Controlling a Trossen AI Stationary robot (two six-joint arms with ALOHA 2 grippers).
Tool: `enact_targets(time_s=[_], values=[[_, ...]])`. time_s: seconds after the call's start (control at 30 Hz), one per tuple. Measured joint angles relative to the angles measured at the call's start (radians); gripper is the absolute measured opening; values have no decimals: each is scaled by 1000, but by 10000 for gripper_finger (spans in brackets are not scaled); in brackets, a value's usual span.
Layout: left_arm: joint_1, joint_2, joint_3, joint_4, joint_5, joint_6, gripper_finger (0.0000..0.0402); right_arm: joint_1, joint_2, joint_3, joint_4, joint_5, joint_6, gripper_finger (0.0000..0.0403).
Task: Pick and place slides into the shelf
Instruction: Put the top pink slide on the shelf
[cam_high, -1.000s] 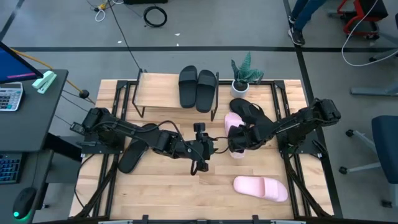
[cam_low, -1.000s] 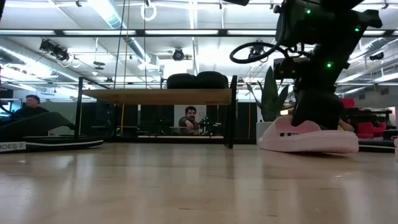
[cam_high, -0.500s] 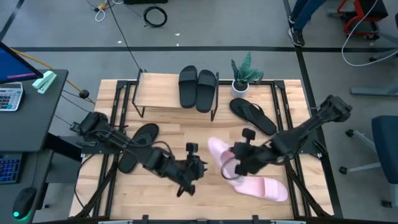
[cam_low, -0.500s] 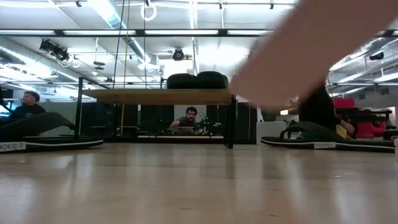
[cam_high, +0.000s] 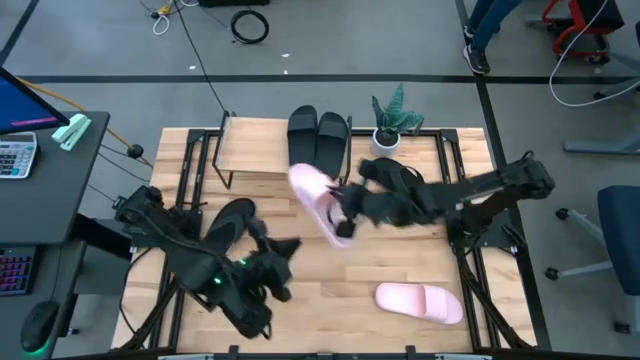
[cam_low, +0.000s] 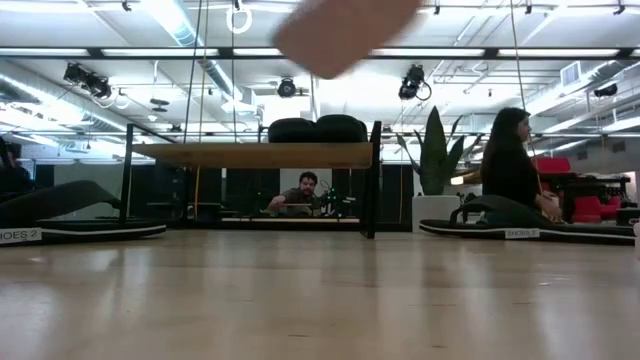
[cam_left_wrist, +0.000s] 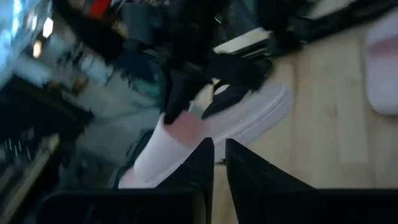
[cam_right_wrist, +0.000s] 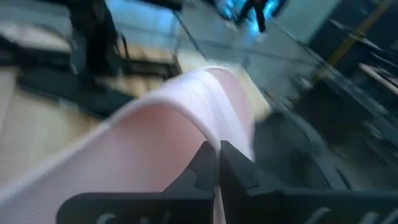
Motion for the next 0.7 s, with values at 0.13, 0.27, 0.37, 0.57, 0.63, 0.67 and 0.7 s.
enact_targets(time_s=[0.13, 0.27, 0.37, 0.57, 0.63, 0.67, 0.7], values=[[0, 0, 170, -336, 2, -300, 41, -123, 105, 78, 205, -189, -62, 5], [2, -57, 213, -305, 20, -285, 43, -218, 231, 230, 257, -244, -79, 5], [19, -103, 222, -321, 21, -257, 41, -272, 334, 358, 253, -258, -79, 5], [29, -159, 209, -347, 28, -312, 29, -352, 516, 544, 231, -199, -74, 7], [26, -160, 209, -347, 53, -299, 28, -382, 569, 578, 229, -190, -74, 7], [22, -160, 208, -347, 67, -298, 28, -396, 590, 588, 225, -190, -74, 7], [17, -160, 207, -347, 82, -300, 28, -410, 612, 599, 222, -189, -73, 6]])
